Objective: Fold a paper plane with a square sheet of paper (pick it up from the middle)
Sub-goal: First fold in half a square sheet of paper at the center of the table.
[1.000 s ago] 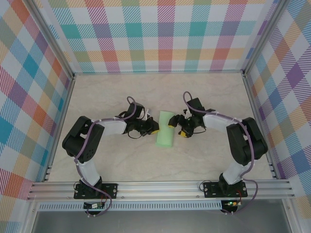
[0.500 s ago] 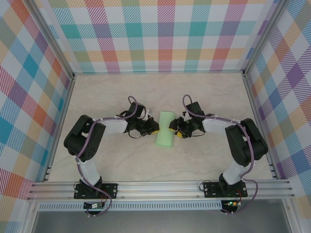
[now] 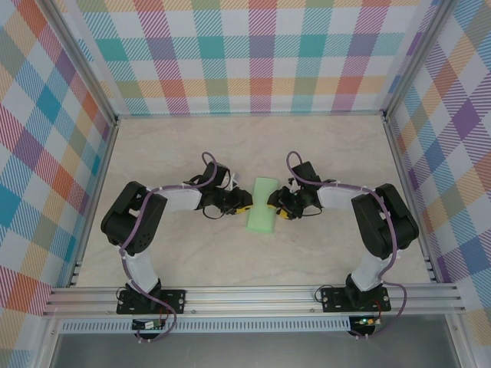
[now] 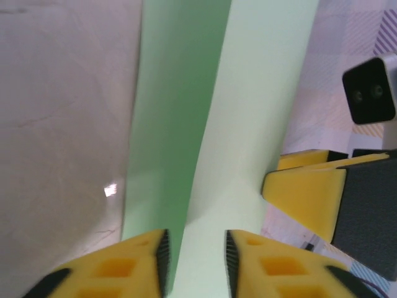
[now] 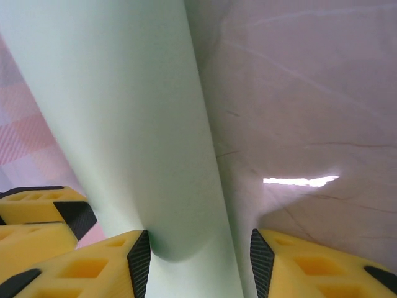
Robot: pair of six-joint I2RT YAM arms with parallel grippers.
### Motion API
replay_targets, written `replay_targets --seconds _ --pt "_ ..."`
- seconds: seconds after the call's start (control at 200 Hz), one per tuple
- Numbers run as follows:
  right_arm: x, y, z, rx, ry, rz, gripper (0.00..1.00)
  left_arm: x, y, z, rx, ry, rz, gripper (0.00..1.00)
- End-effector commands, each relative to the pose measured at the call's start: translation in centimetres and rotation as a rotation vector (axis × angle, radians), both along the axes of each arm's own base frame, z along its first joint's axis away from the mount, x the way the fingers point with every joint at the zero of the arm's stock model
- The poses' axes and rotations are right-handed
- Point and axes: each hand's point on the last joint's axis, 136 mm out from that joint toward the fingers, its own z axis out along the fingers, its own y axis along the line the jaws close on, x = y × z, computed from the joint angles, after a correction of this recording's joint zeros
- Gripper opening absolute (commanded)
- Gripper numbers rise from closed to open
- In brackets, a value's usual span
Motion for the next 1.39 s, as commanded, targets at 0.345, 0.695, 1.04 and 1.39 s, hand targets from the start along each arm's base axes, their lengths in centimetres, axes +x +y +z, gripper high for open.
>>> replay_targets --seconds 0.345,0.695,1.04,1.39 --pt "-0.1 0.2 -0.6 -0.146 0.057 0.111 0.54 0.3 5.8 2.6 0.274 -0.132 0.186 0.48" --pt "-0.3 0.6 -1.2 -0.246 0.091 0.181 0.58 0.1 5.9 2.3 0.272 -0.12 0.182 0.49" --pt "-0.6 0.4 -1.3 -0.288 0.109 0.284 0.59 0.0 5.7 2.1 0.269 -0.11 0.172 0.49" --pt "-0.6 -0.4 -1.8 -0.342 0.149 0.272 0.59 -0.1 5.7 2.0 0.271 -0.103 0.166 0.49"
